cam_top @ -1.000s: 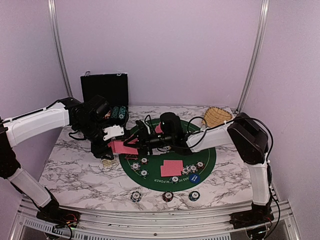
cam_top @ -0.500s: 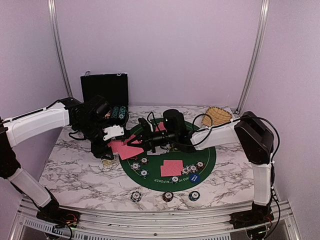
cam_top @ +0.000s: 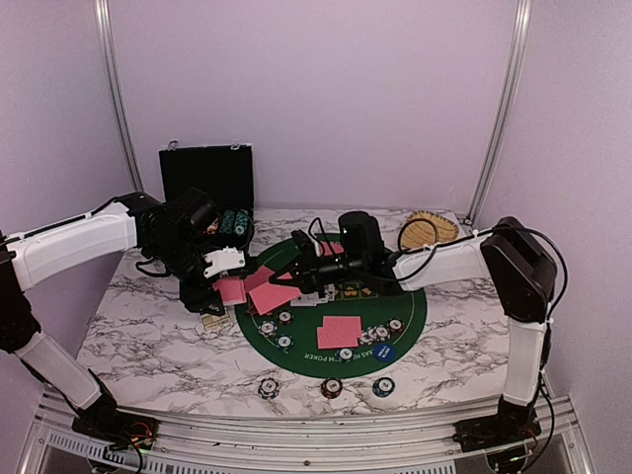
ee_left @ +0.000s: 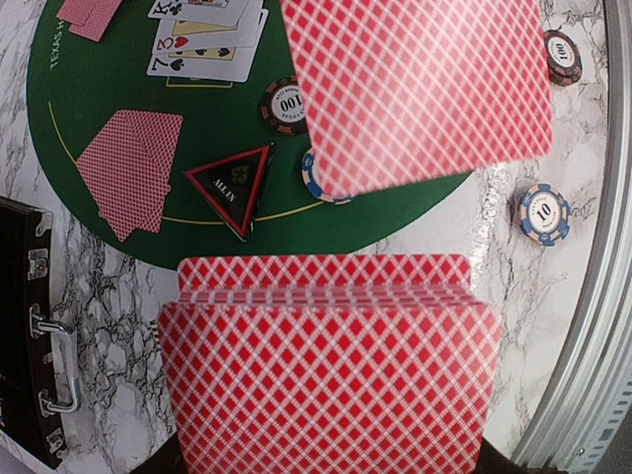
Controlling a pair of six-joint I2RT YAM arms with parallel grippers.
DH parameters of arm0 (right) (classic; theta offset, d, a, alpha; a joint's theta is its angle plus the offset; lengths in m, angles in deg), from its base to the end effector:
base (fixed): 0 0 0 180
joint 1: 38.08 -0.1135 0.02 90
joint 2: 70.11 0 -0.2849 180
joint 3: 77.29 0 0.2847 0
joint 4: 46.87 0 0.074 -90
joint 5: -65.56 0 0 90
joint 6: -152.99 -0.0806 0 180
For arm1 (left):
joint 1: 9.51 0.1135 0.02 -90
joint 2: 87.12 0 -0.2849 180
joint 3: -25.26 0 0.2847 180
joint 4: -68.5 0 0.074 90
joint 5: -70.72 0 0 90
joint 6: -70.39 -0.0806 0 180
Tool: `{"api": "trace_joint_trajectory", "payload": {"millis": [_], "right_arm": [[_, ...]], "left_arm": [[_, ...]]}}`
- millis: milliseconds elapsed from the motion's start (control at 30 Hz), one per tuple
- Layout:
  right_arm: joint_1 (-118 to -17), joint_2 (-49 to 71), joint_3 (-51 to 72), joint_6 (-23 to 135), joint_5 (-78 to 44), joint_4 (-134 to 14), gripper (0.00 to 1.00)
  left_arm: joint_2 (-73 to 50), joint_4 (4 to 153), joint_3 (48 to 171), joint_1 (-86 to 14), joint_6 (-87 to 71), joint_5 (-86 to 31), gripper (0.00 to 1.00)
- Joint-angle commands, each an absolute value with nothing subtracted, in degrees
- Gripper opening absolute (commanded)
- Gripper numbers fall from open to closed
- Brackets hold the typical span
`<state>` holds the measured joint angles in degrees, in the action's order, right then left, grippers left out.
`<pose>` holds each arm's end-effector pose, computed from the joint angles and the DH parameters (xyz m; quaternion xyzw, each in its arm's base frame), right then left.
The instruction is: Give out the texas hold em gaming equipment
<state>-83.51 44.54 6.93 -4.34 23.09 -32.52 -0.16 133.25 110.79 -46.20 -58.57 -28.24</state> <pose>0.3139 0.4034 0.1927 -0.0990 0.7640 0.6365 0.0365 0.2744 -0.2201 0.2504 0.6110 0.7606 -0.0723 0.2072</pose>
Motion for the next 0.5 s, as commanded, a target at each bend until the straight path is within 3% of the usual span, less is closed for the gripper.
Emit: {"api": "trace_joint_trajectory", "payload": {"millis": [0,467], "right_arm": [[-79.63,40.45,4.29,-3.71,23.53,-31.26,0.00],[-65.00,39.30,-2.81,11.81,12.37,-44.50,0.00]], "left_arm": [[-1.11,133.50,111.87,-45.90,-58.37,-28.76,0.00],[-1.26,133.57,111.71,-45.90,-58.41,-28.80,0.00]]}}
